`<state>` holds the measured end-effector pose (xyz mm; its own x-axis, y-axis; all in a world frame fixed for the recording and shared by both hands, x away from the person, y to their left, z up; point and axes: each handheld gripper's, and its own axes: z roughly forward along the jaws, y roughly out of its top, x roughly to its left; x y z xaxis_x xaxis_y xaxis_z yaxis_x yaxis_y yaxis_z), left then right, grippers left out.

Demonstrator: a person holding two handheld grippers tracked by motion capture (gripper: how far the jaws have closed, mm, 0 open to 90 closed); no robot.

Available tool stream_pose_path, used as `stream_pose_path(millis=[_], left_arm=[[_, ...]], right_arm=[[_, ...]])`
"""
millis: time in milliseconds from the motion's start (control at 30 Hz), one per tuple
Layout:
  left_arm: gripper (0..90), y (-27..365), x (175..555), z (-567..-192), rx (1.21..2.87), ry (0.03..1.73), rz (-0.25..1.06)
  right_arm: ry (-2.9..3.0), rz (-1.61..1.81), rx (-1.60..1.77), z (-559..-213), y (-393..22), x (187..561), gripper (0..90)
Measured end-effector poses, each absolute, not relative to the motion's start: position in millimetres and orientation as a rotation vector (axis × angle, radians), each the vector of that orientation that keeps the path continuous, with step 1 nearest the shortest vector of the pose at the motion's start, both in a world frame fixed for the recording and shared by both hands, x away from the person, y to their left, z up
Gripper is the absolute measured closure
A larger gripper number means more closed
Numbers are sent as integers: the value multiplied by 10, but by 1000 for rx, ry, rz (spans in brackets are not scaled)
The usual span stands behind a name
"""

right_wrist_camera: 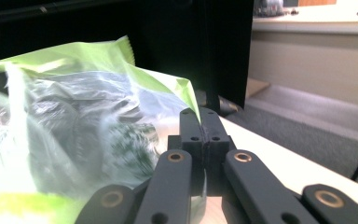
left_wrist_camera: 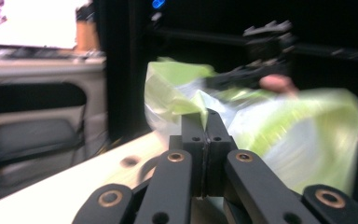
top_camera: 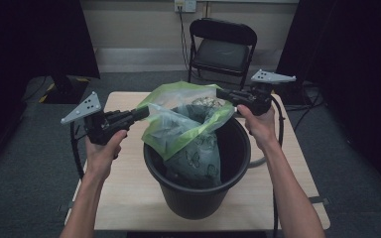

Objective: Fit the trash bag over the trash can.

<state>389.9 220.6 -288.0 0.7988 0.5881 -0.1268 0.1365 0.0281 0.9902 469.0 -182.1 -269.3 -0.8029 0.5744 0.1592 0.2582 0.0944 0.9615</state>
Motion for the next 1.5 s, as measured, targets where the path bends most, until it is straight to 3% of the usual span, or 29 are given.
stream_pose_path(millis=[167,533,633,667,733,833,967,1167,1300,1500], left_arm=[[900,2325,4079,-3169,1534,693,330],[900,2392,3983,-3508,1627,715,291],[900,2404,3948,-3462,1620,705,295],[875,2414,3939,-3428,1606,709,309],[776,2459,3920,-3351,1563,713,323],[686,2526,3879,-3229,1526,710,356],[656,2582,3810,-3049,1468,677,381],[583,2337,3863,-2947,1488,586,342],[588,2198,3909,-3076,1557,584,316],[589,2284,3876,-3144,1514,565,231]], right_arm=[[2153,1753,901,-2904,-1905,4830,900],[2252,1746,950,-3402,-2010,4811,877],[2254,1736,932,-3365,-2006,4790,823],[2245,1726,931,-3322,-2006,4787,753],[2220,1724,924,-3216,-2028,4782,756],[2171,1727,922,-3063,-2068,4766,675],[2112,1724,931,-2915,-2095,4719,604],[2052,1719,929,-2731,-2081,4653,508],[2076,1695,961,-2750,-2099,4694,480],[2144,1655,1046,-3078,-2094,4806,479]])
